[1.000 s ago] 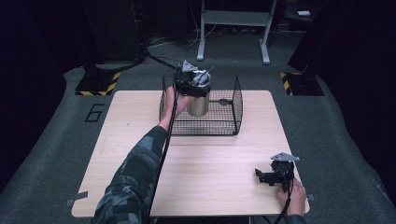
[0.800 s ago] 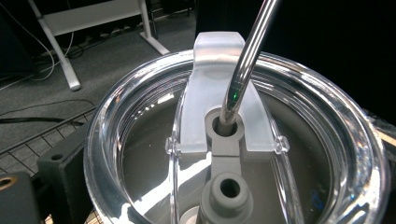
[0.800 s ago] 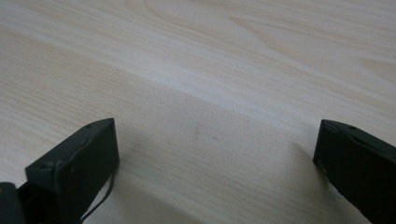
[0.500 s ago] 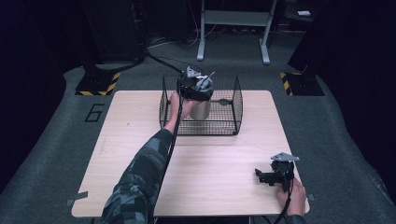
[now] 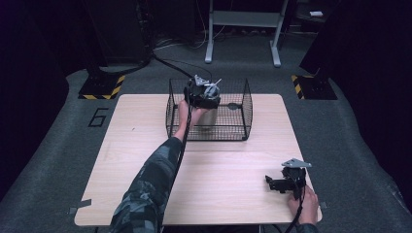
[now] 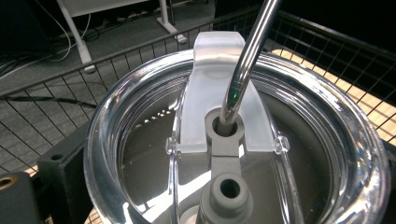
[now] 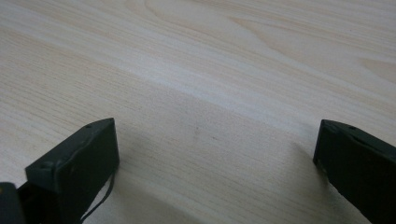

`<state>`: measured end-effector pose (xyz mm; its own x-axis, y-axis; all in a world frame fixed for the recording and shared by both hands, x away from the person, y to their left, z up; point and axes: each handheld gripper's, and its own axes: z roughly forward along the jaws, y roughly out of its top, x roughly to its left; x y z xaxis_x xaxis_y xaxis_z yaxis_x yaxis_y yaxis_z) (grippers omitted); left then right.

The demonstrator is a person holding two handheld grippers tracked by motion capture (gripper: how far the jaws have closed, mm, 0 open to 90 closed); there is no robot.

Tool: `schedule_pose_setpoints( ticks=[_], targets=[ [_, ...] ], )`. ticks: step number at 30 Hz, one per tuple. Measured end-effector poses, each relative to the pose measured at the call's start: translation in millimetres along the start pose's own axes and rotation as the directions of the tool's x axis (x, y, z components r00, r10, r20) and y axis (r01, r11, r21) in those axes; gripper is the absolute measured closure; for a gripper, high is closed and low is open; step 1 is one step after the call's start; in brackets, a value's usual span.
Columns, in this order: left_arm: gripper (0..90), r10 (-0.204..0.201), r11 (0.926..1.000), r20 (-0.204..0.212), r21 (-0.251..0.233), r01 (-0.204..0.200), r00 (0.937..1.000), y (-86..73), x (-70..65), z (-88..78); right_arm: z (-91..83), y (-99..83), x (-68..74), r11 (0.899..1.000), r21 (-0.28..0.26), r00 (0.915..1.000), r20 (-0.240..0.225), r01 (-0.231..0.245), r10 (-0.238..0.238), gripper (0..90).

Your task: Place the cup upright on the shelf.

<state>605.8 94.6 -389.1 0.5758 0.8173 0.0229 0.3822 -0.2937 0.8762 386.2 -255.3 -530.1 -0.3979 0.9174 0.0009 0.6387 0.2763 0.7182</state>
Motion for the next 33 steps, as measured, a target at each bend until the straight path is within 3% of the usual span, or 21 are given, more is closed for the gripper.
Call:
schedule_pose_setpoints(
  ticks=[8,16,19,23,27,33],
  targets=[
    [4.1,-0.014,0.9999,0.015,0.002,0.014,0.9998,-6.6,-3.5,9.7,-0.2,0.1,0.0,1.000,0.002,1.0000,-0.003,-0.002,0.002,0.0],
    [4.1,0.002,0.9997,0.005,0.026,-0.003,1.0000,-11.0,-2.2,17.6,0.0,0.1,0.0,1.000,0.001,1.0000,-0.001,-0.001,0.001,0.0],
    [4.1,-0.002,0.9997,0.005,0.022,0.002,1.0000,-12.2,-1.7,17.8,-0.1,0.0,-0.3,1.000,0.002,1.0000,-0.001,0.004,-0.004,0.0],
    [4.0,0.030,0.9989,0.024,0.034,-0.031,0.9993,-15.1,-1.5,16.7,-0.1,0.0,-0.3,1.000,0.002,1.0000,0.000,0.004,-0.004,0.0],
    [3.9,0.008,0.9998,0.046,0.016,-0.008,0.9989,-23.0,8.0,10.7,0.0,0.0,-0.5,1.000,0.001,1.0000,-0.001,0.008,-0.008,0.0],
    [3.9,0.022,0.9995,0.047,0.023,-0.024,0.9986,-22.5,6.1,10.4,-0.1,-0.1,-0.2,1.000,0.002,1.0000,-0.001,0.005,-0.005,0.0]
  ],
)
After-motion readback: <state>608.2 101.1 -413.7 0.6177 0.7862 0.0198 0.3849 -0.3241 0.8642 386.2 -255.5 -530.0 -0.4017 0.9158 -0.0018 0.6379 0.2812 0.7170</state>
